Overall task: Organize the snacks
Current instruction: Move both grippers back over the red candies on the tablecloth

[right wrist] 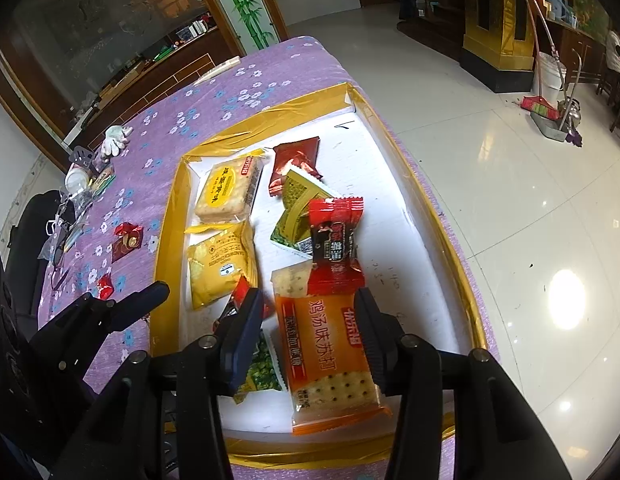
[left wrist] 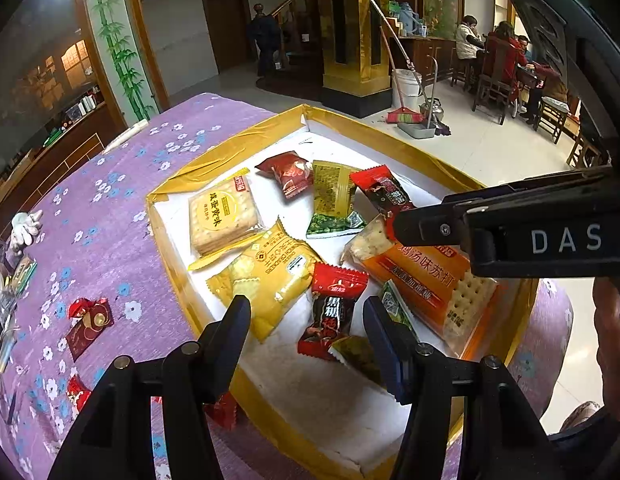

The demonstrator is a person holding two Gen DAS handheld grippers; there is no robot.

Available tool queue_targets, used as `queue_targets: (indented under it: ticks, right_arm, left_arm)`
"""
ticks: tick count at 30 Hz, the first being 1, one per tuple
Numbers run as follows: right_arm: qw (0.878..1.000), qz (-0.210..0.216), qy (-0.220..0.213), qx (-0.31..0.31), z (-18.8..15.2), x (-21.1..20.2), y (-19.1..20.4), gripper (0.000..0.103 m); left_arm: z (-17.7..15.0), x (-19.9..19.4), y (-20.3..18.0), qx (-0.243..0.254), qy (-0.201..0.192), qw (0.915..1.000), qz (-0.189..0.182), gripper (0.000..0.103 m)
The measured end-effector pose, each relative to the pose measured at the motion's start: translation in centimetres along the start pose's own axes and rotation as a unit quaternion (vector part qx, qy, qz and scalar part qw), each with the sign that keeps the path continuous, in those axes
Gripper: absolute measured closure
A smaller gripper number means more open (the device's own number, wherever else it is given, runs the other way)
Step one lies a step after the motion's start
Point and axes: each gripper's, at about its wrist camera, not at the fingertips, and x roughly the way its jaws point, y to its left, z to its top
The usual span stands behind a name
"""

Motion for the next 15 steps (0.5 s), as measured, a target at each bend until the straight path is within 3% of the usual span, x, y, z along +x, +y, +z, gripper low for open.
queue_targets:
  ticks: [15]
  right_arm:
    - [1.0, 0.009, 0.008, -0.011, -0.4, 0.7, 2.9, 0.056]
  left_arm:
    - [-1.4, -0.8, 2.5, -0.026, -0.001, 0.9996, 0.011, 0.042]
